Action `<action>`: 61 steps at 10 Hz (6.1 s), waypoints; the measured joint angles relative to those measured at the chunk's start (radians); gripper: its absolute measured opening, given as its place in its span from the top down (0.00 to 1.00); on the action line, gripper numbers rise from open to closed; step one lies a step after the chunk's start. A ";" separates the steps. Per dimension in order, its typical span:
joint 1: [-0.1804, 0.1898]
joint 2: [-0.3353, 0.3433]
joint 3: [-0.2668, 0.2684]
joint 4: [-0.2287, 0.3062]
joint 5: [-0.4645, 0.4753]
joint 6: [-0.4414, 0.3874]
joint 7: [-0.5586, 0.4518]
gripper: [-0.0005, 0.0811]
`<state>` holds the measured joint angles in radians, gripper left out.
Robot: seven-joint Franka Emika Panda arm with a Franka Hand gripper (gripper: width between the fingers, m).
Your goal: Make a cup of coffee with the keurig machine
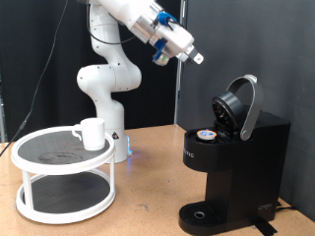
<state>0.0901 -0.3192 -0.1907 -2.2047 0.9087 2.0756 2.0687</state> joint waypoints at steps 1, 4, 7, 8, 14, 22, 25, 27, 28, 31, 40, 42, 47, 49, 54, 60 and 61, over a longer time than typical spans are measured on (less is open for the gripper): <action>0.000 0.000 0.000 -0.002 0.001 0.002 -0.001 0.09; 0.004 0.018 0.001 0.036 0.007 -0.115 0.020 0.09; 0.033 0.067 0.030 0.125 0.022 -0.186 0.077 0.09; 0.041 0.078 0.049 0.147 0.021 -0.186 0.097 0.09; 0.069 0.139 0.206 0.240 -0.133 -0.120 0.292 0.09; 0.091 0.223 0.342 0.262 -0.245 0.009 0.382 0.42; 0.091 0.224 0.342 0.248 -0.282 0.009 0.391 0.84; 0.088 0.224 0.342 0.229 -0.302 0.009 0.392 0.94; 0.087 0.224 0.341 0.217 -0.311 0.009 0.392 0.94; 0.079 0.221 0.330 0.193 -0.308 0.015 0.375 0.99; 0.003 0.162 0.234 0.145 -0.294 -0.026 0.250 0.99; -0.022 0.154 0.224 0.127 -0.359 -0.027 0.250 0.99; -0.074 0.161 0.216 0.070 -0.524 -0.023 0.267 0.99; -0.089 0.173 0.215 0.029 -0.568 0.006 0.278 0.99; -0.101 0.212 0.214 -0.075 -0.577 0.141 0.271 0.99; -0.102 0.207 0.208 -0.086 -0.539 0.151 0.207 0.99; -0.103 0.205 0.200 -0.090 -0.509 0.151 0.167 0.99</action>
<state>-0.0126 -0.1141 0.0093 -2.2945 0.3993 2.2261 2.2360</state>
